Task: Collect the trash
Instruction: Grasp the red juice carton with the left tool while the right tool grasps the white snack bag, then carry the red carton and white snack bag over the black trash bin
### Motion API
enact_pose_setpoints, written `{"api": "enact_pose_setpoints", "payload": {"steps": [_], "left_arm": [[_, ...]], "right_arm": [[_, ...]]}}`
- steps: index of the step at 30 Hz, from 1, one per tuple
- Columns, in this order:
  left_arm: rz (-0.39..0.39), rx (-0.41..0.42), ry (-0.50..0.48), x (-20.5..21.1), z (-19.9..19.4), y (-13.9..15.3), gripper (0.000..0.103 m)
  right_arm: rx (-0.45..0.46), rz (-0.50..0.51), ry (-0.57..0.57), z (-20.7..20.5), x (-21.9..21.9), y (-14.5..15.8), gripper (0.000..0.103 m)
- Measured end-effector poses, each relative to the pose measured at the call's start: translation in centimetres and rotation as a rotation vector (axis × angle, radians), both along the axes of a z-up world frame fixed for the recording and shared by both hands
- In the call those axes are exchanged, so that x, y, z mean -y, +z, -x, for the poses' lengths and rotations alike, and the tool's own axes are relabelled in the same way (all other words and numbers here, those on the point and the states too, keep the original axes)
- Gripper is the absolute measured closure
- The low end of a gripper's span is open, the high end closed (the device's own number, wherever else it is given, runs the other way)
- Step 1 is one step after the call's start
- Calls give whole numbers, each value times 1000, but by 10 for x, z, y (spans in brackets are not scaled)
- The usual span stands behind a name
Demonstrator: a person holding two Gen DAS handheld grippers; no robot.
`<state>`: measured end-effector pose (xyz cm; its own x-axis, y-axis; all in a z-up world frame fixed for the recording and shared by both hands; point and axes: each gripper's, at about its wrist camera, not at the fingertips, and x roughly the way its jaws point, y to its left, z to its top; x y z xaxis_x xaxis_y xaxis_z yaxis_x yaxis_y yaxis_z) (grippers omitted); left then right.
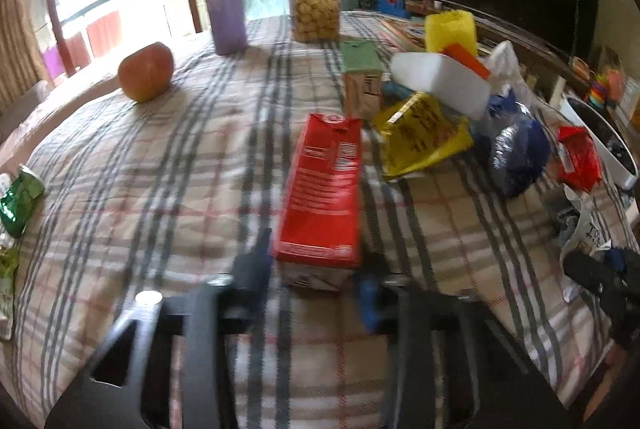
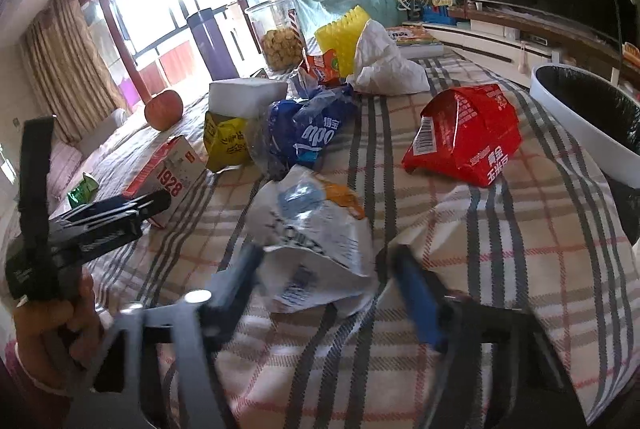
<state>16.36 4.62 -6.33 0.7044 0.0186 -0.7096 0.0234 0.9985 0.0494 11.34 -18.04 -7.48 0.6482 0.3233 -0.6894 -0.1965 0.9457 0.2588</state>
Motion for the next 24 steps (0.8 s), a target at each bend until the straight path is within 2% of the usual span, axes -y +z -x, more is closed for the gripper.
{"api": "enact_pose_setpoints", "payload": {"steps": [3, 9, 14, 24], "left_arm": [[-4, 45, -7, 3, 11, 5, 73], [73, 67, -49, 17, 38, 12, 73], [108, 102, -126, 46, 55, 23, 73], [130, 117, -292, 116, 59, 42, 73]], "right_arm": [[4, -17, 8, 2, 3, 2, 56], [37, -57, 19, 16, 17, 17, 60], [62, -81, -3, 25, 37, 29, 60], [84, -103, -142, 35, 105, 43, 60]]}}
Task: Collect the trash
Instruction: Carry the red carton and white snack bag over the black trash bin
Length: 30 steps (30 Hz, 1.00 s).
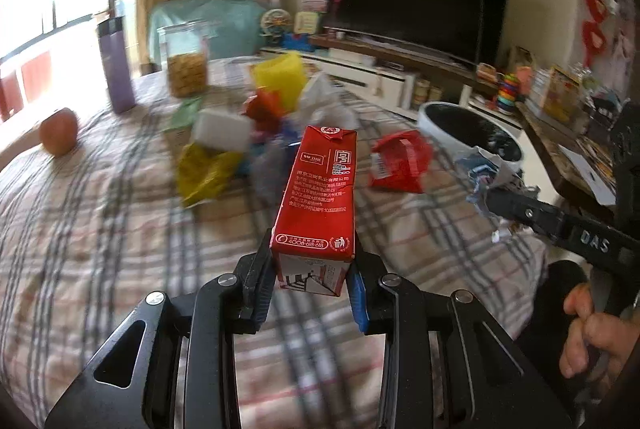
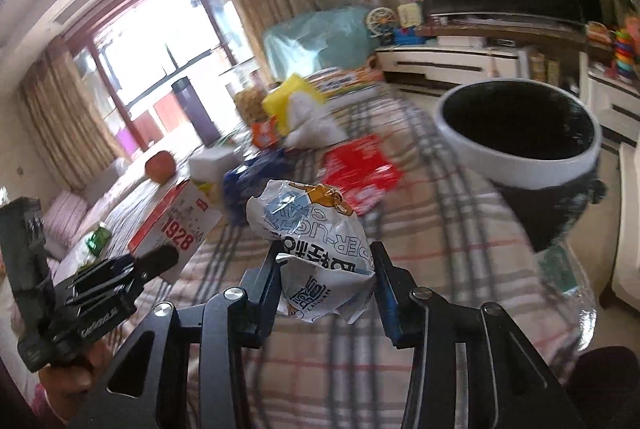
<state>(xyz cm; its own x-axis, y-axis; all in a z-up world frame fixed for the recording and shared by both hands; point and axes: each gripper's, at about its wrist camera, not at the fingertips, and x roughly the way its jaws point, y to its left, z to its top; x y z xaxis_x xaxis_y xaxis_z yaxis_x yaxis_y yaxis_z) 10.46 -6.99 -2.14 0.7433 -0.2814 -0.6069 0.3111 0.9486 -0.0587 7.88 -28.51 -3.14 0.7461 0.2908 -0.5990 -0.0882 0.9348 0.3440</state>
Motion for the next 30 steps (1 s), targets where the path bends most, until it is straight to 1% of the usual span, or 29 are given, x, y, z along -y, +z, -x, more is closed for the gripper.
{"api": "enact_pose_setpoints", "payload": {"steps": [7, 17, 25, 30], "left_arm": [[-6, 22, -89, 50, -6, 12, 73], [-13, 30, -207, 121, -27, 23, 73], [-38, 23, -249, 171, -54, 23, 73], [-46, 10, -257, 193, -70, 23, 73]], "right_arm": [[7, -10, -88, -1, 46, 7, 60], [7, -13, -179, -18, 104, 17, 60], [-21, -25, -217, -45, 145, 18, 60], [-45, -32, -230, -59, 162, 17, 60]]}}
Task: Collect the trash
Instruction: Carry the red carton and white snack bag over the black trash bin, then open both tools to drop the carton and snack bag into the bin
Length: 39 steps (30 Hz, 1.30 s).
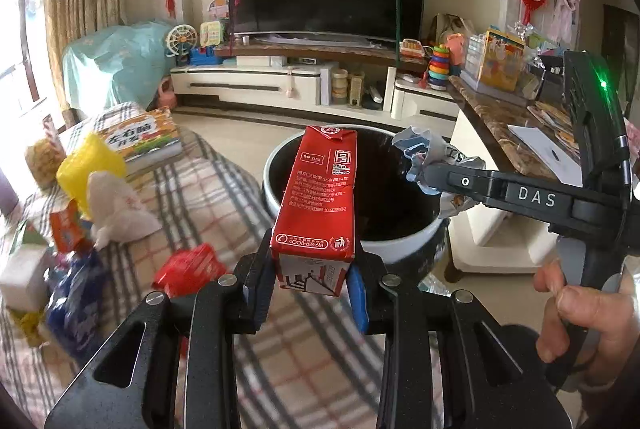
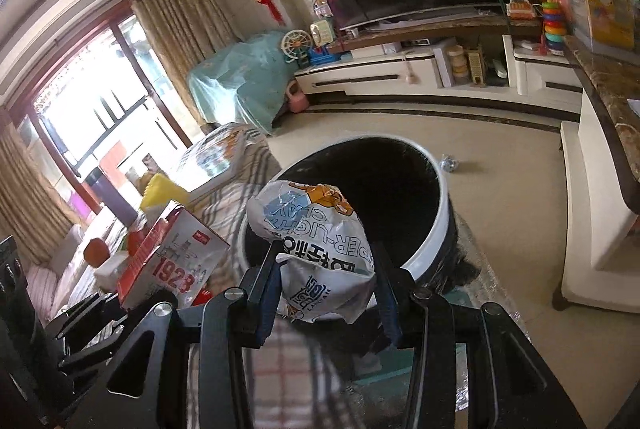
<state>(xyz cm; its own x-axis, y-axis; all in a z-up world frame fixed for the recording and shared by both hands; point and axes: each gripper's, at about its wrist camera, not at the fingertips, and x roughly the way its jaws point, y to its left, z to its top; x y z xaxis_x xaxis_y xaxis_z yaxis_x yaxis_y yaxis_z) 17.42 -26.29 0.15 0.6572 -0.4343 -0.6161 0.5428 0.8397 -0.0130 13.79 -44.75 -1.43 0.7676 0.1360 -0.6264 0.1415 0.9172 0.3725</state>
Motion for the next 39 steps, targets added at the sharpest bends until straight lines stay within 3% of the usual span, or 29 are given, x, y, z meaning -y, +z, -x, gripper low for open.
{"api": "enact_pose_setpoints", "payload": {"steps": [26, 31, 39], "left_arm": [[-25, -94, -19, 49, -53, -14, 72], [-5, -86, -10, 43, -48, -10, 51], [46, -64, 26, 2, -19, -7, 42]], "right_arm": [[-92, 4, -4, -58, 32, -14, 57], [-90, -6, -15, -60, 34, -8, 39], [-36, -33, -38, -36, 25, 2, 21]]}}
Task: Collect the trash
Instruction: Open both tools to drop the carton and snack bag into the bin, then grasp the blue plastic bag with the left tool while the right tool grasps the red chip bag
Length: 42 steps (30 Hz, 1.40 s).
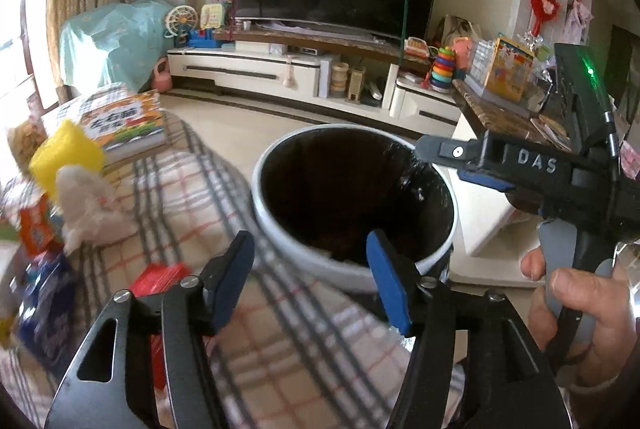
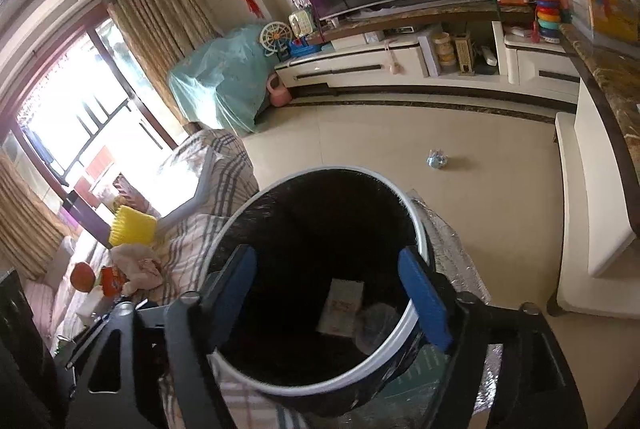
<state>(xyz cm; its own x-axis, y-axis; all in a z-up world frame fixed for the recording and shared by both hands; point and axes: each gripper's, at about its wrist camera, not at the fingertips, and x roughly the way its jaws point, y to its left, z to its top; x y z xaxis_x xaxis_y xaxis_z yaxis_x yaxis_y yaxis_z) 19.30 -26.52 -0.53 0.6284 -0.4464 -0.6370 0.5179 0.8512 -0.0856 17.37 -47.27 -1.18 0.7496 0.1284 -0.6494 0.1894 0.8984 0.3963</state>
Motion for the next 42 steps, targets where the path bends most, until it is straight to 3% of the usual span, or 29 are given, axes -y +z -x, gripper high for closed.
{"api": "enact_pose_setpoints", "payload": {"steps": [11, 26, 42], "left_arm": [[38, -1, 145, -86, 31, -6, 40], [56, -24, 325, -183, 53, -27, 39], [62, -77, 400, -223, 46, -43, 35]], "right_arm": [[63, -5, 50, 38, -57, 8, 17], [46, 25, 181, 54, -145, -12, 14], [11, 54, 270, 40, -198, -33, 14]]}}
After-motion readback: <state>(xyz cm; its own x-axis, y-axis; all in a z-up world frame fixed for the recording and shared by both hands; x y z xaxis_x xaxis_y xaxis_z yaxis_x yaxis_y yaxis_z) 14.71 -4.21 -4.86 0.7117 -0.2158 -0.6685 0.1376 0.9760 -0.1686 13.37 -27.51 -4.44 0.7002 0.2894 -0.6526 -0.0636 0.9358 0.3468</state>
